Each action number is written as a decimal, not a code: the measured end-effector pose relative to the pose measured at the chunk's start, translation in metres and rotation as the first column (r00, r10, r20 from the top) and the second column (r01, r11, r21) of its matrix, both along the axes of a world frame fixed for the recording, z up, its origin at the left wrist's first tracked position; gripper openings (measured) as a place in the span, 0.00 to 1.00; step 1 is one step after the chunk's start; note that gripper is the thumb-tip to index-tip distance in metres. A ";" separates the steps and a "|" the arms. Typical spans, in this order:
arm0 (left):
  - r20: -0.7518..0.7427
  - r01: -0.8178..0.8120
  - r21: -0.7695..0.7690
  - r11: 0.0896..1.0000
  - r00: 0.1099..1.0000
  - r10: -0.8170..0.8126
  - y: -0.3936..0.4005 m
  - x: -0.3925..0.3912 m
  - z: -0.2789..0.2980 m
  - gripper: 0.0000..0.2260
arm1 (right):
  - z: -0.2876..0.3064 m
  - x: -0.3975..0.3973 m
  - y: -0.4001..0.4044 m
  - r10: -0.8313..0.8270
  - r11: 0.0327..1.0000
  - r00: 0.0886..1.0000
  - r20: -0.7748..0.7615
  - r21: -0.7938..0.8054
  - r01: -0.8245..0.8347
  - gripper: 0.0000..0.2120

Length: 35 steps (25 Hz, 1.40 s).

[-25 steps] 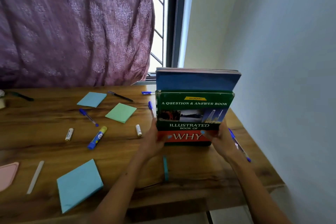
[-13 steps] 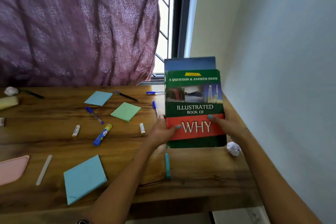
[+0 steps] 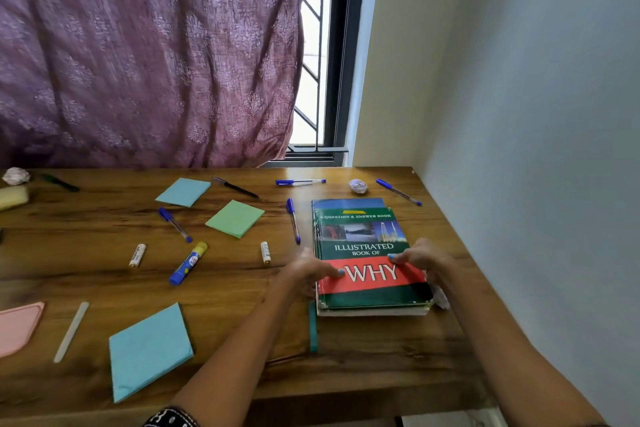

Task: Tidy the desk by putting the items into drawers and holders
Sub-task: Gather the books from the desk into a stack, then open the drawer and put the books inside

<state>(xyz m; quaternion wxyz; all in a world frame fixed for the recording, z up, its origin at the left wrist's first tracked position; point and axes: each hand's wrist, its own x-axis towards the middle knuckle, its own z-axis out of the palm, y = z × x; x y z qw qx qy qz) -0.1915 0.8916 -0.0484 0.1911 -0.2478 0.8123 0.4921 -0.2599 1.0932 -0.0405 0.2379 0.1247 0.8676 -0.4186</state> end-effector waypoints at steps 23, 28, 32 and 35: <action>-0.627 -0.103 0.127 0.987 0.762 0.160 0.017 0.130 0.029 0.11 | -0.002 0.136 0.032 -0.225 0.969 0.776 -0.589 -0.221 0.113 0.11; 0.267 -0.650 0.709 0.272 0.605 0.750 -0.007 0.241 -0.056 0.17 | -0.102 0.227 0.091 -0.691 0.447 0.672 0.265 -0.575 0.686 0.14; 0.641 -0.817 0.547 -0.182 0.269 0.719 -0.034 0.253 -0.124 0.33 | -0.164 0.222 0.102 -0.637 0.165 0.457 0.621 -0.469 0.867 0.17; 0.676 -0.775 0.546 -0.319 0.182 0.714 -0.040 0.231 -0.142 0.46 | -0.176 0.197 0.093 -0.576 0.049 0.402 0.712 -0.461 0.886 0.35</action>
